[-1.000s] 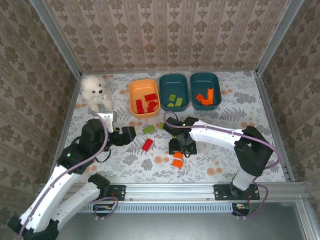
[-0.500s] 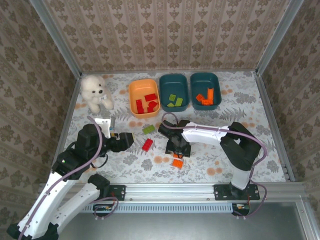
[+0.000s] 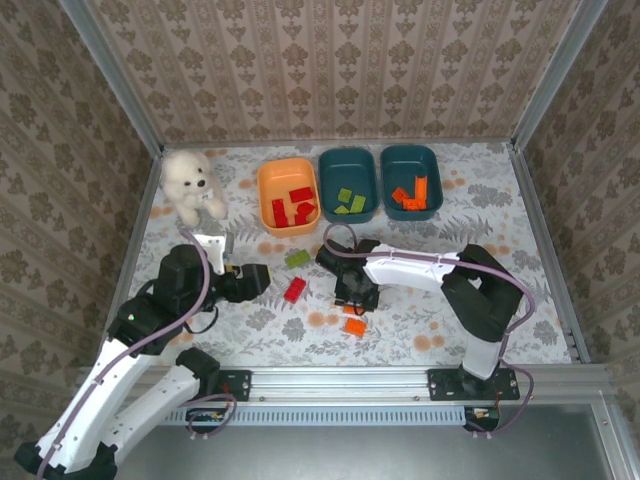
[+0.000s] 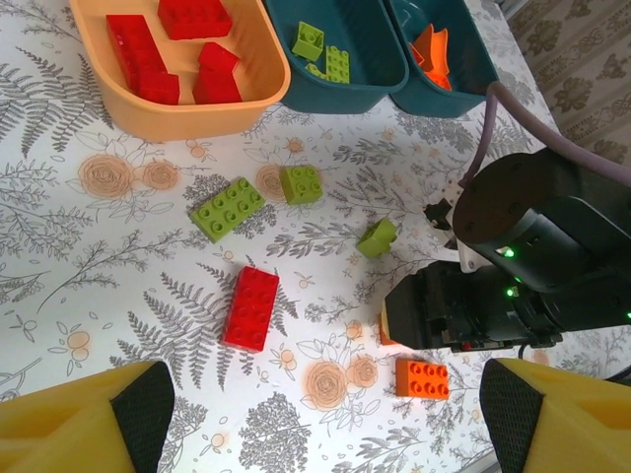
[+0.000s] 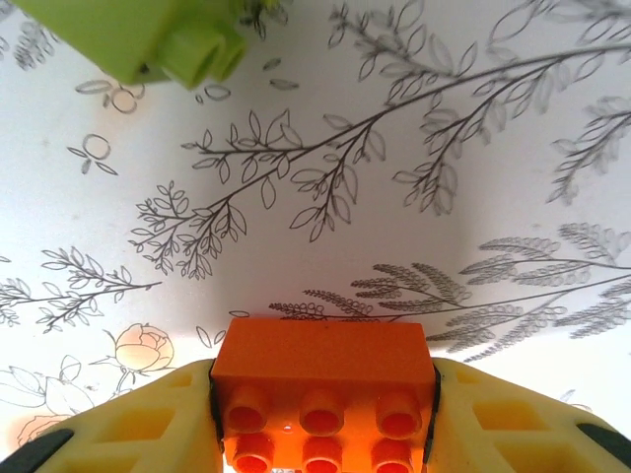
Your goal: Sort the legos into containers by color
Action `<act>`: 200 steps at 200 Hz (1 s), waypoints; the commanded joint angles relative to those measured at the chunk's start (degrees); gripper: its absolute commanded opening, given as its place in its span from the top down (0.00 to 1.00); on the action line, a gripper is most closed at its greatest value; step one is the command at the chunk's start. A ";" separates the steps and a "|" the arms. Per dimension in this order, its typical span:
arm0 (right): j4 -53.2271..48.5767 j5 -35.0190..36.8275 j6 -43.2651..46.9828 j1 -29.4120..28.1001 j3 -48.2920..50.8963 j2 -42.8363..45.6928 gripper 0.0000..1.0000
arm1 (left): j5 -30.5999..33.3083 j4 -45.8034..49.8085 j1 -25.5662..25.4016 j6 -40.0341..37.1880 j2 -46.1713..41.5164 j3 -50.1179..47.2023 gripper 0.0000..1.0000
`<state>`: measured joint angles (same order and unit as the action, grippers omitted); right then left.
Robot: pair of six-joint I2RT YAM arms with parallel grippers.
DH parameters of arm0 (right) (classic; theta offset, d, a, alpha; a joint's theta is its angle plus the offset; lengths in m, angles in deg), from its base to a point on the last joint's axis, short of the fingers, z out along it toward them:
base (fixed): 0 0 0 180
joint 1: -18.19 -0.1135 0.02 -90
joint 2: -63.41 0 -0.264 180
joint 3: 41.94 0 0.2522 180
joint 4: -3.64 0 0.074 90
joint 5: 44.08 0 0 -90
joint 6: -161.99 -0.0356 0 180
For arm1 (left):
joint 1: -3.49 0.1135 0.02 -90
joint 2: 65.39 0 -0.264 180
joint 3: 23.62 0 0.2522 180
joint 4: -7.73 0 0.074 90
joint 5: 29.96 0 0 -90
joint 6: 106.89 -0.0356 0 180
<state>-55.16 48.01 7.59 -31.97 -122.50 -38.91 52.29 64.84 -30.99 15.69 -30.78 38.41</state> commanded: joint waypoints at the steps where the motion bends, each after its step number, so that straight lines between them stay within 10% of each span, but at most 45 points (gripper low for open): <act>1: -6.60 6.34 3.02 0.37 -4.71 5.25 0.59 | -1.25 -3.35 -0.37 0.94 1.58 0.77 0.16; 68: -9.83 12.00 21.85 20.35 -21.88 6.28 0.60 | -3.38 -14.40 -2.86 2.20 16.63 3.64 0.16; 200: -5.87 1.08 29.60 40.83 -67.47 -39.48 0.59 | -1.03 -17.25 -3.40 1.87 32.58 13.84 0.15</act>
<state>-59.64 52.51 35.88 7.77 -185.52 -75.02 50.08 47.55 -34.05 17.00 1.43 50.59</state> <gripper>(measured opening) 0.451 0.847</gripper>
